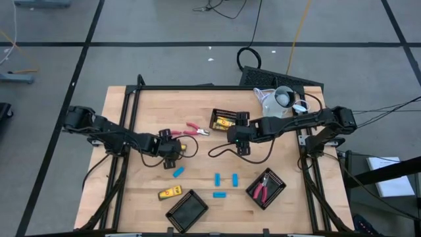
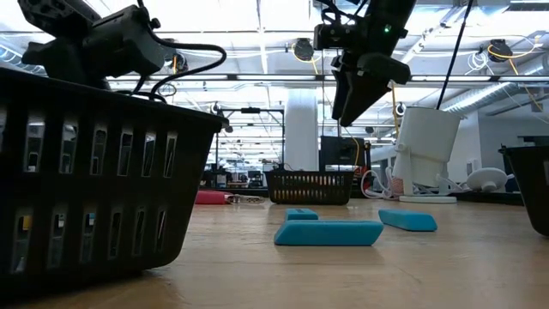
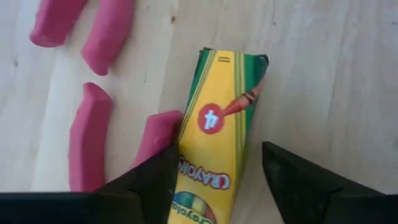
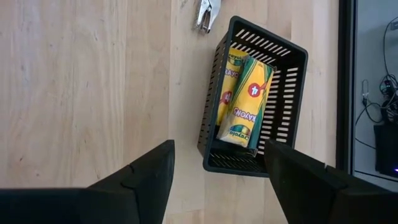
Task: Pick & Place School Supplies
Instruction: Put the yellow crayon box into the top black bin
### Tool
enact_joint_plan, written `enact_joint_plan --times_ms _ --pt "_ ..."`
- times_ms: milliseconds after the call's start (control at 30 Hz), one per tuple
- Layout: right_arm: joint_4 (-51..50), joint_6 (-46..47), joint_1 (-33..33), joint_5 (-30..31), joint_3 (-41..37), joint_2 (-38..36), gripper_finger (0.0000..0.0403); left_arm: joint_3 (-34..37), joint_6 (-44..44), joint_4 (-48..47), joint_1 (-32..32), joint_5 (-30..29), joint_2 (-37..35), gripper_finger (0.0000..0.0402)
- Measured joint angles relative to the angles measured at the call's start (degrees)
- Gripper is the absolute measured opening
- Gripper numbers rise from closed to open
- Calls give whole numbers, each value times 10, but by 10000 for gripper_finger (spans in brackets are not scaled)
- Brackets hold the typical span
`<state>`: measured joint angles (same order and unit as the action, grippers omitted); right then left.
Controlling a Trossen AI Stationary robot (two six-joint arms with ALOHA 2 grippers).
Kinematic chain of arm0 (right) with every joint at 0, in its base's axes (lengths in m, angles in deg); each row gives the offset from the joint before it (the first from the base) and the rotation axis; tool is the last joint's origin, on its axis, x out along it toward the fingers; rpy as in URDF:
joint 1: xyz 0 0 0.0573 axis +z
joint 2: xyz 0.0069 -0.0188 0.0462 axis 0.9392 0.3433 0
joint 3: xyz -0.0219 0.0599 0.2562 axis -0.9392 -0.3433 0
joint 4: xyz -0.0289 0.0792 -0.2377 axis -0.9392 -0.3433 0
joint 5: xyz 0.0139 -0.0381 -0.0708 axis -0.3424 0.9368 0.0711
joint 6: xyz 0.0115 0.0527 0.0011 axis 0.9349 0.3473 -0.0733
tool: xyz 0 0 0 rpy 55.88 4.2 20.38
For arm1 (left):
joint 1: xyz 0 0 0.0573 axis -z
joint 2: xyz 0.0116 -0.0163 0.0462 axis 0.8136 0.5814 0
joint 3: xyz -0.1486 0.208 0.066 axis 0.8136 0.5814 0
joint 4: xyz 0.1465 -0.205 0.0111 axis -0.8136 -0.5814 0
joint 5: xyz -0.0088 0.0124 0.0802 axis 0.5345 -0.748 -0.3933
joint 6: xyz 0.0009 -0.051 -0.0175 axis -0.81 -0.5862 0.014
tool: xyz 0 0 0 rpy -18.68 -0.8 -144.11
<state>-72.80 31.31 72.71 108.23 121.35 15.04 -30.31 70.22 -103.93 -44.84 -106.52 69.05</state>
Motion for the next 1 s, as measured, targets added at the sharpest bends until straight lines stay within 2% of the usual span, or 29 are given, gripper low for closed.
enact_joint_plan --times_ms 100,267,300,433,567,733,867,1000 --pt "0 1 0 0 0 0 238 0 2 -1 0 -7 0 167" --pt "0 4 0 0 0 0 238 1 8 3 13 -28 0 41" --pt "0 6 0 0 0 0 238 1 13 6 17 -33 0 30" --pt "6 8 0 -5 -3 0 238 2 21 30 29 -56 1 30" --pt "61 4 0 -61 -35 0 238 3 47 82 25 -61 3 30" --pt "200 -28 0 -125 -100 0 238 2 94 153 -2 -54 3 30" --pt "320 -48 -2 -177 -151 0 238 -18 133 167 -28 -61 2 30" --pt "405 -70 -8 -183 -186 0 238 -48 186 189 -55 -61 2 30"
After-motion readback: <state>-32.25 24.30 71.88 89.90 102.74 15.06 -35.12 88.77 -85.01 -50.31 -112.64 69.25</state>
